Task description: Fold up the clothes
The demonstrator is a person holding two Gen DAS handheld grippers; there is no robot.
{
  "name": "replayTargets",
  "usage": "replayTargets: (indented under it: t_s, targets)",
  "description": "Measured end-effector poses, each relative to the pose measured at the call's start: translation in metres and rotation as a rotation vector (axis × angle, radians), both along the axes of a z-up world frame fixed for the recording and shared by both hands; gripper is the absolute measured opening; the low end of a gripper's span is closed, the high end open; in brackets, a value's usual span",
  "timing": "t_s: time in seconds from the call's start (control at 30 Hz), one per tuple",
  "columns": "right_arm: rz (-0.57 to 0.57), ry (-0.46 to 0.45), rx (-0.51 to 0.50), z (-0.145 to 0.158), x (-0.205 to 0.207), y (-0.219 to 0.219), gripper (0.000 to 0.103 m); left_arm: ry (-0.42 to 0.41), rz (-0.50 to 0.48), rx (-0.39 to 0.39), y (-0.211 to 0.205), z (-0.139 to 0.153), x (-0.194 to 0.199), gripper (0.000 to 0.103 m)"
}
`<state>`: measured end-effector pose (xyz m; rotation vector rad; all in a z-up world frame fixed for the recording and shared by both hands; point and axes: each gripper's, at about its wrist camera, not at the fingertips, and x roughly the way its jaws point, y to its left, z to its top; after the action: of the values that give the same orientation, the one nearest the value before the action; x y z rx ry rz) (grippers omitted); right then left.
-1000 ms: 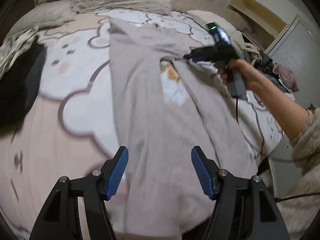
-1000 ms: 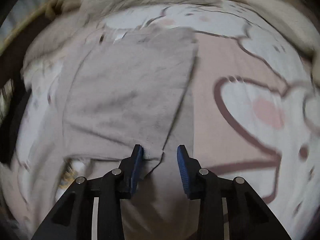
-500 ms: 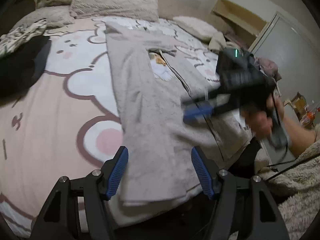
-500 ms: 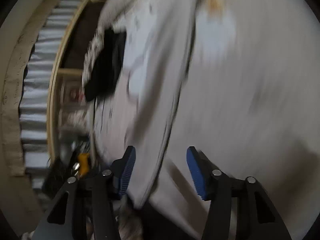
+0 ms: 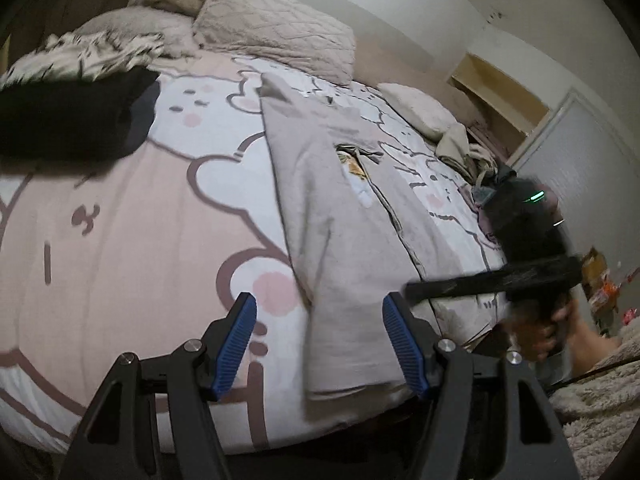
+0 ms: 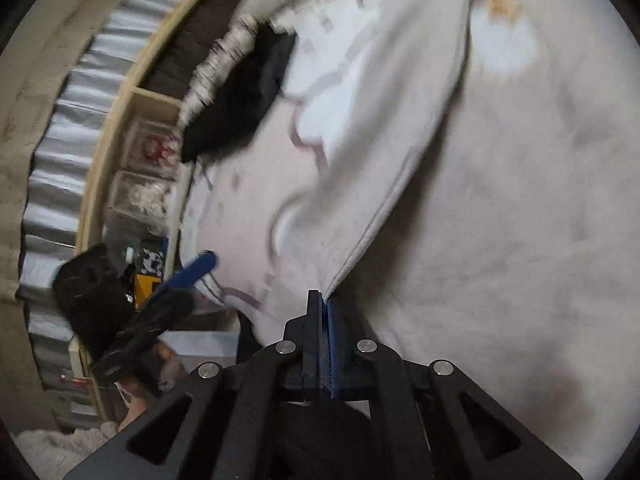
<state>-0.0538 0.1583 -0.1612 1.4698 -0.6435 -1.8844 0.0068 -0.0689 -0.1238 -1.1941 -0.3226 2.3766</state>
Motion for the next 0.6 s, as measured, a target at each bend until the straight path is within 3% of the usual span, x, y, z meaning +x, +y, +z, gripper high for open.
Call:
replayTargets:
  t_s: [0.07, 0.13, 0.3, 0.4, 0.43, 0.5, 0.53, 0.6]
  targets:
    - [-0.027, 0.039, 0.026, 0.015, 0.003, 0.018, 0.004, 0.001, -0.034, -0.055, 0.013, -0.003, -0.005, 0.065]
    - [-0.041, 0.029, 0.069, 0.011, 0.002, 0.032, 0.004, -0.020, -0.068, -0.128, 0.031, -0.013, -0.012, 0.065]
    - [-0.037, -0.110, 0.159, -0.042, 0.005, 0.031, 0.004, -0.051, -0.155, -0.303, 0.069, -0.042, -0.015, 0.065]
    - [-0.101, -0.147, 0.090, -0.056, 0.014, 0.040, 0.006, -0.084, -0.174, -0.375, 0.073, -0.060, -0.012, 0.065]
    - [-0.106, -0.151, 0.059, -0.056, 0.017, 0.042, 0.009, -0.087, -0.175, -0.372, 0.070, -0.062, -0.010, 0.065]
    - [-0.099, -0.160, 0.013, -0.056, 0.023, 0.045, 0.044, -0.094, -0.165, -0.336, 0.063, -0.059, -0.009, 0.065]
    - [-0.099, -0.163, -0.014, -0.055, 0.025, 0.045, 0.051, -0.098, -0.152, -0.296, 0.058, -0.055, -0.009, 0.065]
    - [-0.080, -0.156, -0.023, -0.052, 0.031, 0.043, 0.054, -0.097, -0.115, -0.227, 0.046, -0.045, -0.011, 0.065]
